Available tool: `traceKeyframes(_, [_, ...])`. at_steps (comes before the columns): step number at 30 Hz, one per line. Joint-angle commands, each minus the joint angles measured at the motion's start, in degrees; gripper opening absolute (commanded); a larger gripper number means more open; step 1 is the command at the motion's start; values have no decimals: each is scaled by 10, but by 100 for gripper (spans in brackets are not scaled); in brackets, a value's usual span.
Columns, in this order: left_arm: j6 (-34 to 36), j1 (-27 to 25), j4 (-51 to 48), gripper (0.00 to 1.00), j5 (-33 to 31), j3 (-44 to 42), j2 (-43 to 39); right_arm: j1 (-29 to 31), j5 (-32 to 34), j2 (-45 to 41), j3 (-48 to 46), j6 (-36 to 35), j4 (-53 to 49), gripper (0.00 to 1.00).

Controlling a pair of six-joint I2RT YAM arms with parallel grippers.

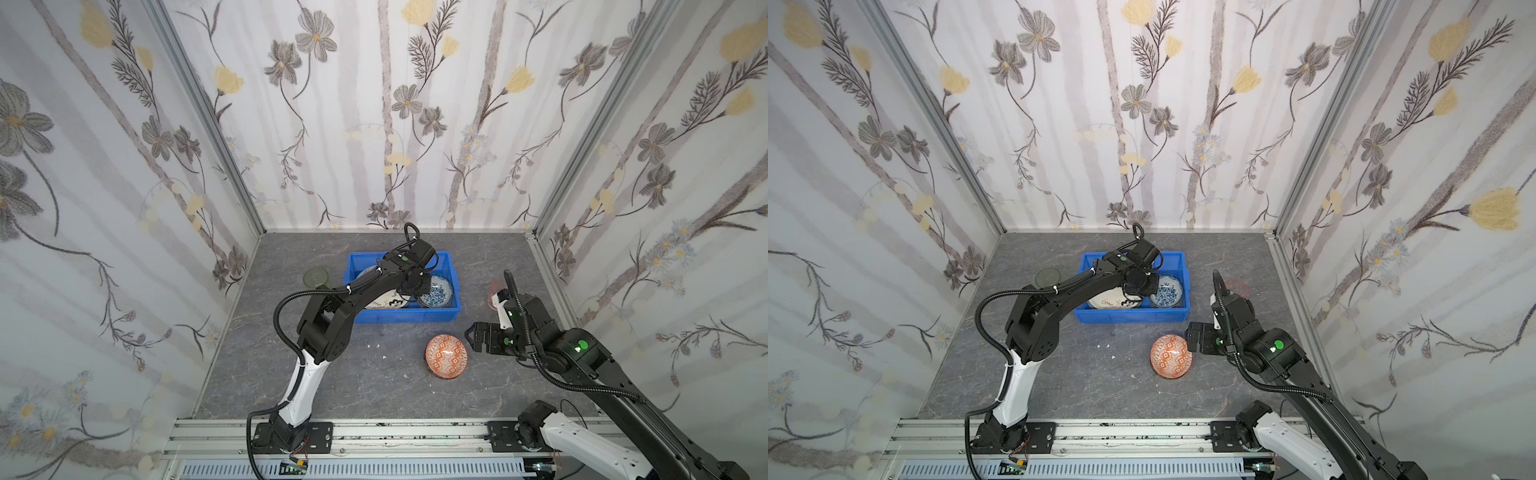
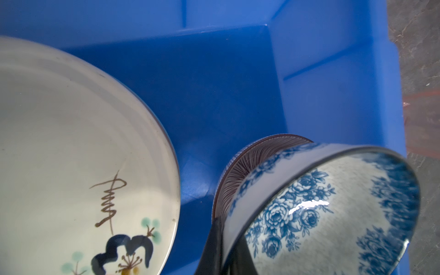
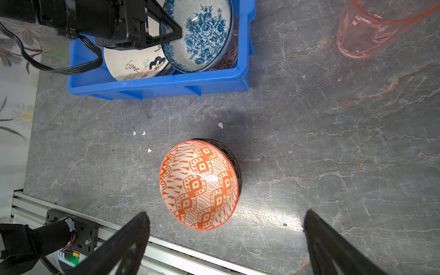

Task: Place the mixed dishes into the plastic bin
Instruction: 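Carry the blue floral bowl into the bin with the left gripper while the right withdraws, then lower the blue floral bowl into the bin and open the left gripper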

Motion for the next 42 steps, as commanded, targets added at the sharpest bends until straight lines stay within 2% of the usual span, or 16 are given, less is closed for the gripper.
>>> traceKeyframes(1, [7,1,-4,0,3,8,6,-2,-9,1,-4,-4,30,100])
traceKeyframes(5, [6,1,-6,0,3,10,13,-4,-13,5,-9,-6,35,100])
traceKeyframes(13, [5,1,-5,11,13,18,27,-6,-21,12,-14,-9,41,100])
traceKeyframes(18, [3,1,-5,24,16,23,30,-10,-22,15,-14,-11,42,100])
traceKeyframes(31, [2,1,-5,49,23,31,21,-13,-25,19,-15,-13,44,100])
traceKeyframes(37, [2,1,-6,65,21,28,10,-13,-30,21,-17,-13,45,100])
traceKeyframes(42, [1,1,-6,78,18,26,-7,-13,-40,25,-24,-13,46,94])
